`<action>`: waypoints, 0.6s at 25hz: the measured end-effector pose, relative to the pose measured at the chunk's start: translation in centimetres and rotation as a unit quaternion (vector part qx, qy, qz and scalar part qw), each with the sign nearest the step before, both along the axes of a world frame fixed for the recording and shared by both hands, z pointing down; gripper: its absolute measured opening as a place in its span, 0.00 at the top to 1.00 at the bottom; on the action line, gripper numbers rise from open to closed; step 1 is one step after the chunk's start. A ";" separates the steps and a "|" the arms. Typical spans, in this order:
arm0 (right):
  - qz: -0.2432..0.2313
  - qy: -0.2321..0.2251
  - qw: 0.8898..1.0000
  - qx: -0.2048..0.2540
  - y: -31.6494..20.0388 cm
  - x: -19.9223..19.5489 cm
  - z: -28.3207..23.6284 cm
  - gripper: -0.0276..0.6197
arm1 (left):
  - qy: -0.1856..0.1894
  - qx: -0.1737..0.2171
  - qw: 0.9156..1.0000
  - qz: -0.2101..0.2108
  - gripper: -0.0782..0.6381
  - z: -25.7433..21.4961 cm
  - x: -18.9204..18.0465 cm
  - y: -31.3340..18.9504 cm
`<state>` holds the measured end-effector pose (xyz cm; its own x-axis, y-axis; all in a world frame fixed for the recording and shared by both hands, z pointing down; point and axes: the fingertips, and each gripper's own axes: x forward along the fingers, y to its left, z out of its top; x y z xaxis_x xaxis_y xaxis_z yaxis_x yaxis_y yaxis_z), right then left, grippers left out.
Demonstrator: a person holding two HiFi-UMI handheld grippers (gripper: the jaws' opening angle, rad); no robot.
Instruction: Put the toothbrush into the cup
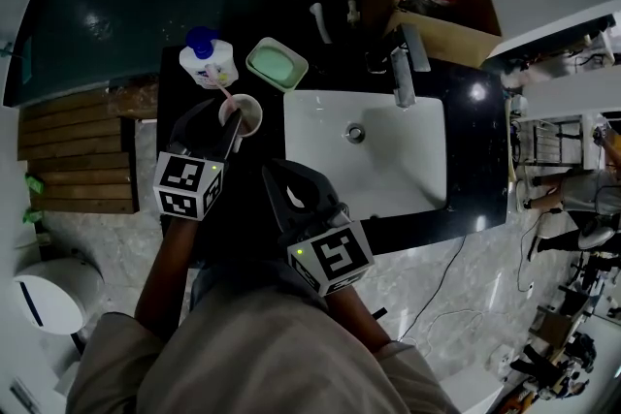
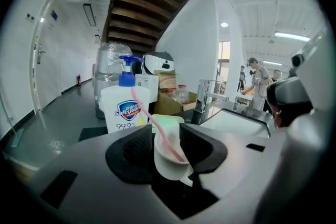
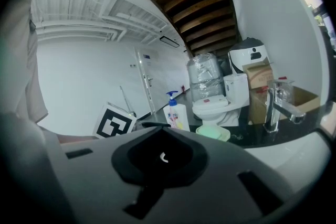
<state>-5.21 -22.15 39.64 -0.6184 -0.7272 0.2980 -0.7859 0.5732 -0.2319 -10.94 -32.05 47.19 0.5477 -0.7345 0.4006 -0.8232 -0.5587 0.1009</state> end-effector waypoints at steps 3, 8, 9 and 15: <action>0.002 -0.001 1.000 0.002 0.1 0.1 0.0 0.95 | 0.014 0.014 1.000 -0.013 0.68 -0.9 -0.5 0.1; 0.007 0.000 1.000 0.011 0.2 0.1 -0.3 0.95 | 0.038 0.034 0.999 -0.020 0.72 -2.5 -0.8 1.0; 0.007 0.001 1.000 0.016 0.2 0.1 -0.6 0.95 | 0.042 0.038 0.998 -0.020 0.76 -2.7 -0.9 1.2; 0.017 -0.009 0.998 0.052 0.5 0.5 -2.3 0.95 | 0.075 0.052 0.996 -0.020 0.88 -4.3 -0.9 2.8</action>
